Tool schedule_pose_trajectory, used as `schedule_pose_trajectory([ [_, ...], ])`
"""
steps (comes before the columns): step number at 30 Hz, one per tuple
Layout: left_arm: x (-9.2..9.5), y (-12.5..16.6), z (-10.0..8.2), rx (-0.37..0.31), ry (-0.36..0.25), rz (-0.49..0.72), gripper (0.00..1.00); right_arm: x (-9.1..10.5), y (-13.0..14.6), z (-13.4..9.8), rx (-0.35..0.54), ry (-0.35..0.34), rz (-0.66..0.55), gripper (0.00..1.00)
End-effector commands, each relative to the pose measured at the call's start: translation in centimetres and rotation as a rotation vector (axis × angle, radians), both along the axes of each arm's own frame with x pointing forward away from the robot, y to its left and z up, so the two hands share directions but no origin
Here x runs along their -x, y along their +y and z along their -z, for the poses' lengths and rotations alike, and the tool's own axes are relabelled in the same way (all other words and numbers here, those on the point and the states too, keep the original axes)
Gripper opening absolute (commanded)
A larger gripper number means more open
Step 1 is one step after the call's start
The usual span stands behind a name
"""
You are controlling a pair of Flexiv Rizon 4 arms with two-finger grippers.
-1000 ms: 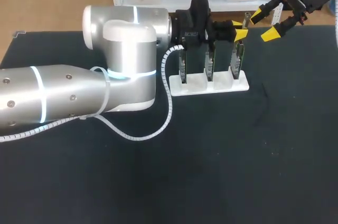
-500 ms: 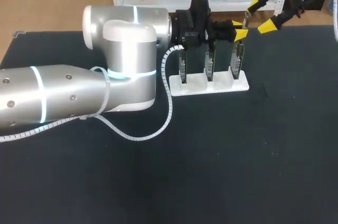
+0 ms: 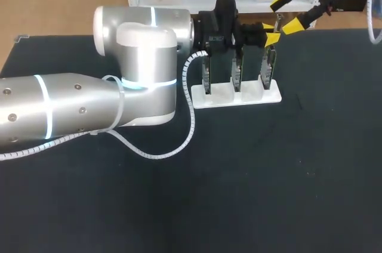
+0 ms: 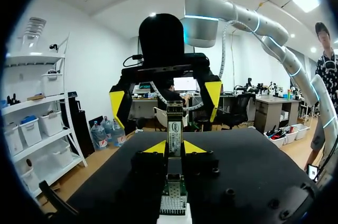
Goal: Pick up the optical module with the left hand, and insert it into the network port with the right hand.
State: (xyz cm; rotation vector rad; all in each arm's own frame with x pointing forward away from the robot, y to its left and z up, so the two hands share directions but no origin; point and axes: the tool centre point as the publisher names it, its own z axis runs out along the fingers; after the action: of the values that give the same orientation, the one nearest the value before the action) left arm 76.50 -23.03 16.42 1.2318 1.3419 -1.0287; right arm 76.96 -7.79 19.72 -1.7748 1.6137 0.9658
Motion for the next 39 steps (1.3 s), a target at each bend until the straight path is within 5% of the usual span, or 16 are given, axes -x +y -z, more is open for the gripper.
schedule_pose_trajectory([
  [1,-0.02,-0.09,-0.01,-0.001,-0.001,-0.002,0.0,0.55,0.12,-0.4,0.004,-0.008,0.009,1.0],
  [12,-0.02,-0.09,-0.01,-0.001,-0.001,-0.002,0.0,0.62,0.63,-0.66,0.004,-0.015,0.025,1.0],
  [13,-0.02,-0.09,-0.01,-0.001,-0.001,-0.002,0.0,0.62,0.67,-0.65,0.005,-0.014,0.024,0.83],
  [14,-0.02,-0.09,-0.01,-0.001,-0.001,-0.002,0.0,0.63,0.69,-0.65,0.005,-0.014,0.022,0.29],
  [15,-0.02,-0.09,-0.01,-0.001,-0.001,-0.002,0.0,0.64,0.72,-0.64,0.003,-0.014,0.02,0.0],
  [39,-0.02,-0.09,-0.01,-0.001,-0.001,-0.002,0.01,0.64,0.92,-0.49,0.002,-0.015,0.006,0.0],
])
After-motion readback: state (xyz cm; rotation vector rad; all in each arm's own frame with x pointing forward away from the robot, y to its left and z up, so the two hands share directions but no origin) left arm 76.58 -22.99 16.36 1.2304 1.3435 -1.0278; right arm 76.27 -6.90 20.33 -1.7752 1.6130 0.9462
